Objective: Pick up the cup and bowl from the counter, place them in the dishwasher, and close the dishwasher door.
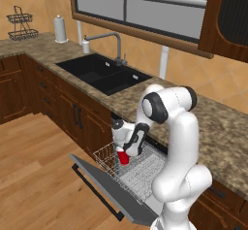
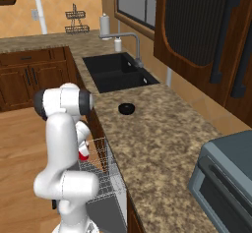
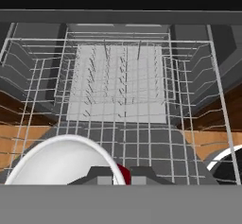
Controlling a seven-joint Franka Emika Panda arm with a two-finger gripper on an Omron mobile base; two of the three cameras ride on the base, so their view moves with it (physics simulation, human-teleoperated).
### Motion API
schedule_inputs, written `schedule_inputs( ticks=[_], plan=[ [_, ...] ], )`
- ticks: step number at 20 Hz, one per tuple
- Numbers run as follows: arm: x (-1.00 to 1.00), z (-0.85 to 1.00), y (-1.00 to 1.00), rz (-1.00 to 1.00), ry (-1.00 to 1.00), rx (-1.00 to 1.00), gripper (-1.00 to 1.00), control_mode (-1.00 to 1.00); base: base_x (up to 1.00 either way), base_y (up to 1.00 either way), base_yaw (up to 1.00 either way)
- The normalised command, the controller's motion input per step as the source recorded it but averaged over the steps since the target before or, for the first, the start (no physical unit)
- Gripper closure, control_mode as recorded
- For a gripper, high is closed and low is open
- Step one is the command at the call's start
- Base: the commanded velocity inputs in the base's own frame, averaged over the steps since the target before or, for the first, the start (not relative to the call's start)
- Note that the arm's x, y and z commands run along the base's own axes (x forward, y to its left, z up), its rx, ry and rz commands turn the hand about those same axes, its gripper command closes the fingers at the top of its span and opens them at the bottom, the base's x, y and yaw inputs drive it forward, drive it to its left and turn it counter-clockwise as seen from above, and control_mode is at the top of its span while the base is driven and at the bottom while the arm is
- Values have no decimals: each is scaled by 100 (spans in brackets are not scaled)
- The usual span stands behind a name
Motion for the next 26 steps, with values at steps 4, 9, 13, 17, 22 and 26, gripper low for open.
schedule_inputs(
  ticks=[4, 9, 13, 17, 22, 26],
  plan=[
    [14, -28, 0, -2, 0, -7, 100, -100, 0, 0, 0],
    [2, -47, 0, 0, 0, -8, 100, -100, 0, 0, 0],
    [0, -48, 0, 0, 0, -8, 100, -100, 0, 0, 0],
    [0, -38, -1, 0, 0, -4, 100, -100, 0, 0, 0],
    [0, -41, -19, 0, 0, -2, 100, -100, 0, 0, 0],
    [1, -36, -25, 0, 0, 0, 100, -100, 0, 0, 0]
  ],
)
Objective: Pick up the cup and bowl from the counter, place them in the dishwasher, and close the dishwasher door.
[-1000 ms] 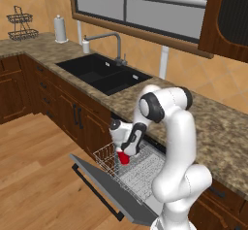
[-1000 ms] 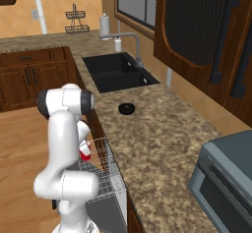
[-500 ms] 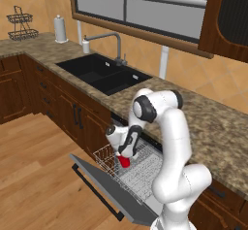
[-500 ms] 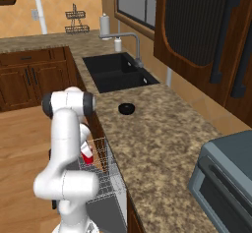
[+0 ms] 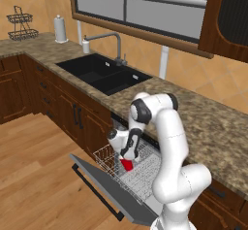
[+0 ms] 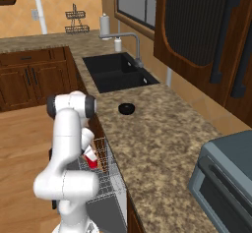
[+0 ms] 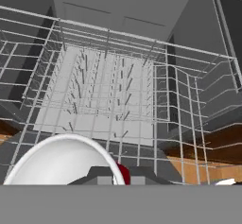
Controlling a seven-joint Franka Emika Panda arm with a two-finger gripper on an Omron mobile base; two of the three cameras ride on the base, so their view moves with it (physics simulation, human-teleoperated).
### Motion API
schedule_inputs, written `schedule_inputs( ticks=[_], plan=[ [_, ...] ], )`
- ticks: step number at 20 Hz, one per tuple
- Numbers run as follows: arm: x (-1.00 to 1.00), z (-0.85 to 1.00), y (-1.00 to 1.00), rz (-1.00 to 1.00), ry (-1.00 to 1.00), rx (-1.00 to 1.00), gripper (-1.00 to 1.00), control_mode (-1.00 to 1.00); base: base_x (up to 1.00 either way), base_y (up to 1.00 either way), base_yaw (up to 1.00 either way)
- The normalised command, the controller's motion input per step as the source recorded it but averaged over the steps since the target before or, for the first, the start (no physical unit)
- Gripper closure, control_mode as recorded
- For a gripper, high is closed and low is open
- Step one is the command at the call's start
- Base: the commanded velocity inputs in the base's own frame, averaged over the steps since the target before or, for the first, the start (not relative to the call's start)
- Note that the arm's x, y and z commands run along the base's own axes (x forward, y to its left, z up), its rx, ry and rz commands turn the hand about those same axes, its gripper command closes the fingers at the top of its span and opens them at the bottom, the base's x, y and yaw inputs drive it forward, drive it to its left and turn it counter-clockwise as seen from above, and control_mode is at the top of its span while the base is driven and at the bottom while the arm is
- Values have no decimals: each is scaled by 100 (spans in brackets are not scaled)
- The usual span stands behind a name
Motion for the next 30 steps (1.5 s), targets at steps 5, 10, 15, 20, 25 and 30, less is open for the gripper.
schedule_inputs(
  ticks=[5, 10, 15, 20, 25, 30],
  plan=[
    [17, -38, -1, 0, 0, -2, 100, -100, 0, 0, 0],
    [27, -42, 0, 0, 0, -3, 100, -100, 0, 0, 0],
    [16, -42, 0, 0, 0, -4, 100, -100, 0, 0, 0],
    [27, -32, -2, 0, 0, -1, 100, -100, 0, 0, 0],
    [15, -31, -1, 0, 0, -1, -100, -100, 0, 0, 0],
    [-71, 3, 9, 0, 0, -1, -100, -100, 0, 0, 0]
  ],
)
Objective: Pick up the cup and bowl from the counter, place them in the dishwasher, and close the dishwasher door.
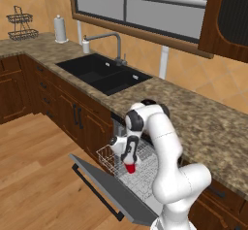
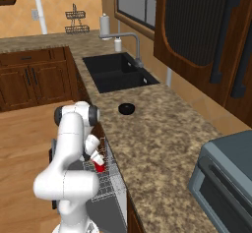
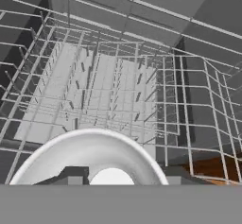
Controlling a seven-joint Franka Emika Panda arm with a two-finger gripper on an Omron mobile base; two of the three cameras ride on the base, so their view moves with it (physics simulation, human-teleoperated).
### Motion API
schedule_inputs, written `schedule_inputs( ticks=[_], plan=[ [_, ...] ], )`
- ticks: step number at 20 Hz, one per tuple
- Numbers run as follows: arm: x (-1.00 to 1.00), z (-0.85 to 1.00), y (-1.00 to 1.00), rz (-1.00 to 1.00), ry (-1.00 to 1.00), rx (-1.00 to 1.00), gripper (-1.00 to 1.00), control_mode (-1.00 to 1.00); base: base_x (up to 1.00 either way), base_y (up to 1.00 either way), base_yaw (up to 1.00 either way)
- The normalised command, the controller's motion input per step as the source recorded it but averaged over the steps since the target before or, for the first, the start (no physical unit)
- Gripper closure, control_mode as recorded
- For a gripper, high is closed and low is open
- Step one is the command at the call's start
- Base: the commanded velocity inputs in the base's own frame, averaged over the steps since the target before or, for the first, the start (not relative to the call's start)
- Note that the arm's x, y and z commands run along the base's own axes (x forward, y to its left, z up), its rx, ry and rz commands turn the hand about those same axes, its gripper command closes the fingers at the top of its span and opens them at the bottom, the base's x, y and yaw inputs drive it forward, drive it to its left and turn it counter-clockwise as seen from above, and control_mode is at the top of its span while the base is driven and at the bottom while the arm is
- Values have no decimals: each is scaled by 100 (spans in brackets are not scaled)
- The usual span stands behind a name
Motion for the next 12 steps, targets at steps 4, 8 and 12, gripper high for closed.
schedule_inputs(
  ticks=[4, 8, 12],
  plan=[
    [-86, 63, 1, 0, -14, 0, -100, -100, 0, 0, 0],
    [-80, 100, 0, -1, -35, 0, -100, -100, 0, 0, 0],
    [-74, 97, 17, 0, -33, 0, -100, -100, 0, 0, 0]
  ],
)
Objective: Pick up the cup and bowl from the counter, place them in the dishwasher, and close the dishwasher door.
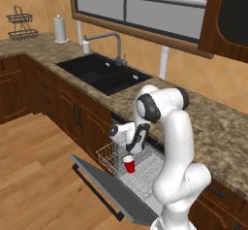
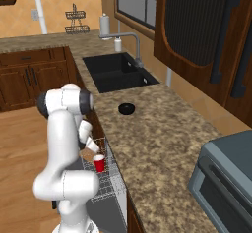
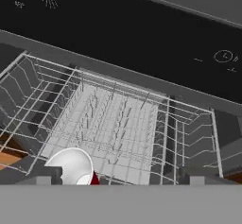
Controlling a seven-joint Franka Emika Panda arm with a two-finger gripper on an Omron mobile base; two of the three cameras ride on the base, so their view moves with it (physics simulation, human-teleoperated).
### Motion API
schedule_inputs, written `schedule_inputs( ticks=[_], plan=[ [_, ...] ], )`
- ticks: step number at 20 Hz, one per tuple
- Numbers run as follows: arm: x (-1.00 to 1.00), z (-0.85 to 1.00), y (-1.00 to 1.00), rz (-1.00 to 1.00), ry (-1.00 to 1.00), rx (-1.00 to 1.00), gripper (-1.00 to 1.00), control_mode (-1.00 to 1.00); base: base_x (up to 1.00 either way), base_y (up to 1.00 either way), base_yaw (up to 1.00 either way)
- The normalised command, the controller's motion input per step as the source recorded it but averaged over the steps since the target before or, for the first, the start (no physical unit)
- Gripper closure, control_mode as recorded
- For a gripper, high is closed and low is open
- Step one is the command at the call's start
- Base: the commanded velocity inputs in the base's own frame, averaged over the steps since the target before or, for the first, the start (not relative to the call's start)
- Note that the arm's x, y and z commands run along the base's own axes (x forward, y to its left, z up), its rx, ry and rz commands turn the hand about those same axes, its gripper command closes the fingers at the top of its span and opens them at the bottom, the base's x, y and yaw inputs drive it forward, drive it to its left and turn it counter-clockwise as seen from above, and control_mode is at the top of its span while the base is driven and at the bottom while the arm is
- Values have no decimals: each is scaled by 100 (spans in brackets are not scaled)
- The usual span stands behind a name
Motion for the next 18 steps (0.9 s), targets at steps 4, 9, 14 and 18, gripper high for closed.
schedule_inputs(
  ticks=[4, 9, 14, 18],
  plan=[
    [-45, 50, 47, 0, -10, -1, -100, -100, 0, 0, 0],
    [-43, 72, 31, 0, -12, 5, -100, -100, 0, 0, 0],
    [-42, 89, 30, 0, -19, 11, -100, -100, 0, 0, 0],
    [-26, 90, 3, -2, -21, 21, -100, -100, 0, 0, 0]
  ],
)
